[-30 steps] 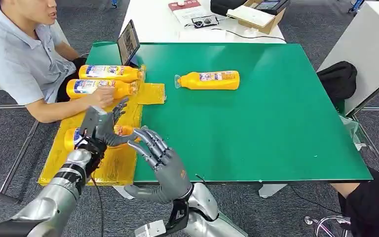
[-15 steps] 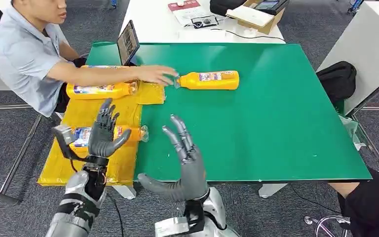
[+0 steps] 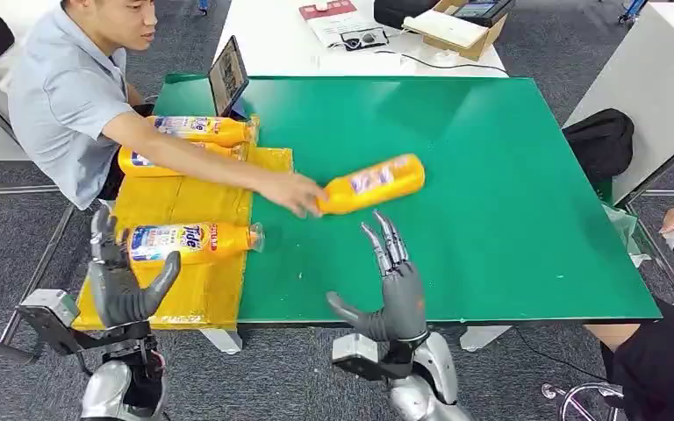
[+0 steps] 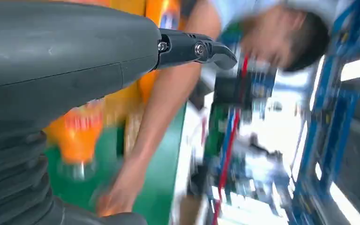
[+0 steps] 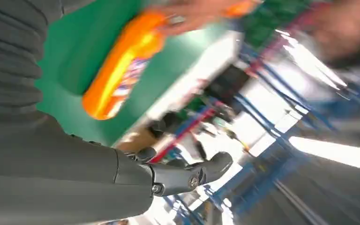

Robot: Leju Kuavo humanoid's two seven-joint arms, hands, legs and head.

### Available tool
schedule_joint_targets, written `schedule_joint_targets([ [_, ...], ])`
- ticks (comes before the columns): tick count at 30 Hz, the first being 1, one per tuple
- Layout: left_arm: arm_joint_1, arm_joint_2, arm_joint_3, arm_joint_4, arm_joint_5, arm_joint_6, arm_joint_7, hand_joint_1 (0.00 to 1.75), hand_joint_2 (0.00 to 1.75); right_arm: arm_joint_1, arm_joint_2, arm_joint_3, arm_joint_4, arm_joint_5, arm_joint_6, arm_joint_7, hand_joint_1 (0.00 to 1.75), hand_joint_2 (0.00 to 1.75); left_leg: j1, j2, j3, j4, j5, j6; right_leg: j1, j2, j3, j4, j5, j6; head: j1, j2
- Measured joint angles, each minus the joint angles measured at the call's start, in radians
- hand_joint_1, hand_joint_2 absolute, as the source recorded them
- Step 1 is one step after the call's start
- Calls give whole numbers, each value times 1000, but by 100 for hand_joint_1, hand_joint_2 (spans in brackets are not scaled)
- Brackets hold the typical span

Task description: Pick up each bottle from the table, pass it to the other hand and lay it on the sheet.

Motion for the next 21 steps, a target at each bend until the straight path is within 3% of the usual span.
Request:
schedule_joint_targets([
  [6, 27, 0, -19, -35, -148, 146, 13, 0, 175, -73, -59, -84, 144, 117, 88, 76, 0, 175, -1, 0, 0, 0, 0, 0, -1, 0, 0, 0, 0, 0, 0, 0],
  [21, 7, -1, -56, -32, -187, 178, 34, 0, 175, -206, -90, -94, 372, 191, 165, 148, 0, 175, -1, 0, 0, 0, 0, 0, -1, 0, 0, 0, 0, 0, 0, 0],
])
